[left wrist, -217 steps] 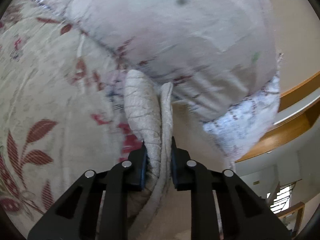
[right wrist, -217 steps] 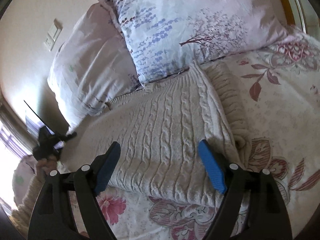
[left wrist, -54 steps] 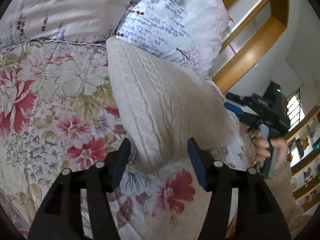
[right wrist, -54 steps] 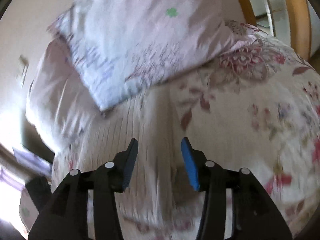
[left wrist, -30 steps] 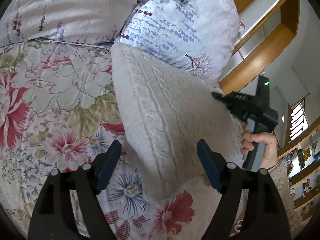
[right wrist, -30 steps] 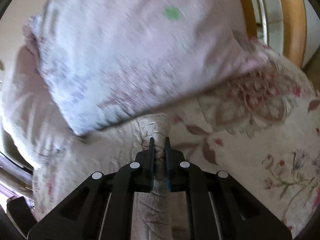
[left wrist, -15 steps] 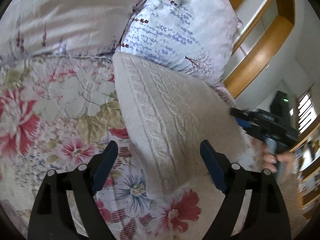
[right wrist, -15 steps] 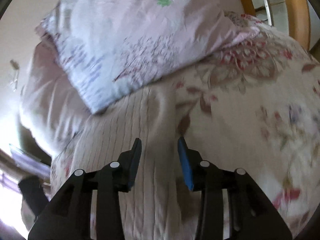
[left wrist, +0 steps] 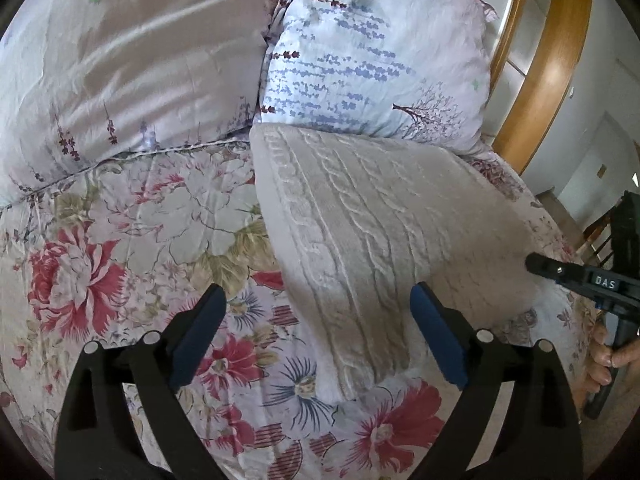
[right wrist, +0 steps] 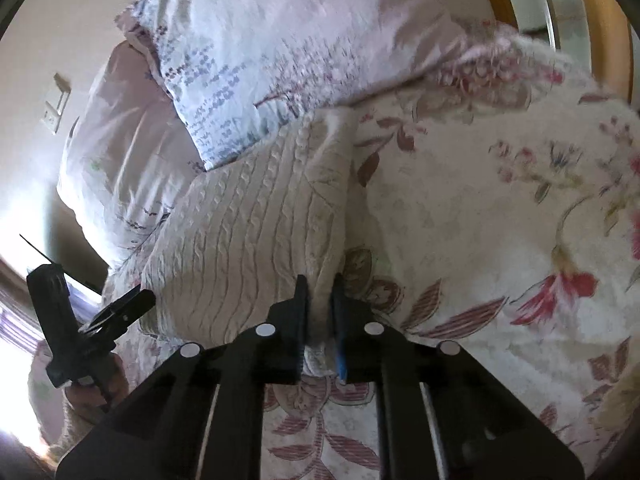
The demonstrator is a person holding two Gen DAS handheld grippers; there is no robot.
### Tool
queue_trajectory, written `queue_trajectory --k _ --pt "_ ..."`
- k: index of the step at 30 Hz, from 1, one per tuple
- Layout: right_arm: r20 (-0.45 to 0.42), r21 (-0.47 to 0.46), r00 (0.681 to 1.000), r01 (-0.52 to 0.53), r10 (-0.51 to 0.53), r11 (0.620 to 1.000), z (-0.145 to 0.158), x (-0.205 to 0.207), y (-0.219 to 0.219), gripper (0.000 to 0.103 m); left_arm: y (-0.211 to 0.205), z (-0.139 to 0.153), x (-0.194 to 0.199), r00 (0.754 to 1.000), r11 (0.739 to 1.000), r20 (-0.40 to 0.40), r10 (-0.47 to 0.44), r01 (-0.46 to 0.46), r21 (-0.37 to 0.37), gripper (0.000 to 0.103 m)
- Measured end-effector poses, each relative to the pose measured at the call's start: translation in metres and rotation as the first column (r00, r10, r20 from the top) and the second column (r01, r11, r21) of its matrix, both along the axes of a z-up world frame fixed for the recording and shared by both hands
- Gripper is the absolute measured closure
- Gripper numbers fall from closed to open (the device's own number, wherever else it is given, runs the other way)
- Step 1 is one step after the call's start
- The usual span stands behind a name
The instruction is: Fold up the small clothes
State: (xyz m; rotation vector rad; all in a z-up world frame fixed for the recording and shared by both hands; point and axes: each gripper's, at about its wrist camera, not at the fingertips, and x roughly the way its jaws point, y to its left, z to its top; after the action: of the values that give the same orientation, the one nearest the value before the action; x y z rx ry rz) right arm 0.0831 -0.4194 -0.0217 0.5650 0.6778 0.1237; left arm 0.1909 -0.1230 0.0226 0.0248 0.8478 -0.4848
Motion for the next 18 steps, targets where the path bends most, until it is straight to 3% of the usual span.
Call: queue_trajectory --k 4,11,13,15,17,18 --pt "-0.050 -0.069 0.998 0.024 -0.028 0.997 -0.009 0.006 0.001 0.093 -0.002 -0.006 -0.001 1.000 1.000 -0.024 -0.006 0.006 0.001 0.010" --pt "-0.079 -0.052 0.996 0.027 -0.032 0.998 -0.021 0.011 -0.003 0.092 -0.006 -0.016 0.003 0.996 0.999 -0.086 -0.030 0.027 -0.044 0.010" --pt "-0.083 -0.020 0.996 0.027 -0.029 0.999 -0.016 0.011 -0.008 0.086 -0.001 -0.014 0.007 0.993 0.995 -0.112 -0.039 0.029 -0.094 0.010" --pt "-0.075 0.042 0.997 0.026 -0.023 0.999 -0.010 0.011 -0.015 0.075 0.006 -0.011 0.011 0.991 0.990 -0.129 -0.040 0.022 -0.140 0.010" --pt "-0.053 0.093 0.998 0.037 -0.032 0.995 -0.001 0.014 -0.024 0.054 0.013 -0.009 0.020 0.987 0.983 -0.159 -0.035 0.005 -0.186 0.008" --pt "-0.044 0.106 0.998 0.038 -0.033 0.994 0.002 0.015 -0.025 0.051 0.015 -0.008 0.024 0.984 0.979 -0.175 -0.032 -0.004 -0.203 0.008"
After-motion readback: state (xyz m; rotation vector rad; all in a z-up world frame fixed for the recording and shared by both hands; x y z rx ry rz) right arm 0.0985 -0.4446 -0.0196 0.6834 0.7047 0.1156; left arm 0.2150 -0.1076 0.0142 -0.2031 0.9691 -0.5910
